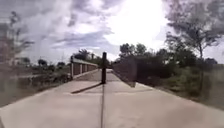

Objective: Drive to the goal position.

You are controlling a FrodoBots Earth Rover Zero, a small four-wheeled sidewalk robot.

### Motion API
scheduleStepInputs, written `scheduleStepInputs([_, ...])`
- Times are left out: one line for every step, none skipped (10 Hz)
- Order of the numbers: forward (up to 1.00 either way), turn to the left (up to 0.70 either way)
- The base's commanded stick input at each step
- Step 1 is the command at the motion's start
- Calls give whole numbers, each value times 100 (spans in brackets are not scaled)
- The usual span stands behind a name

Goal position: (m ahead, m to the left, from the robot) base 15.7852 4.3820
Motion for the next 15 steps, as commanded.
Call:
scheduleStepInputs([100, 0])
scheduleStepInputs([100, 0])
scheduleStepInputs([99, 0])
scheduleStepInputs([98, 0])
scheduleStepInputs([98, 0])
scheduleStepInputs([98, 0])
scheduleStepInputs([98, -1])
scheduleStepInputs([98, -22])
scheduleStepInputs([98, -39])
scheduleStepInputs([98, -39])
scheduleStepInputs([98, -39])
scheduleStepInputs([98, -39])
scheduleStepInputs([98, -39])
scheduleStepInputs([98, -39])
scheduleStepInputs([98, -39])
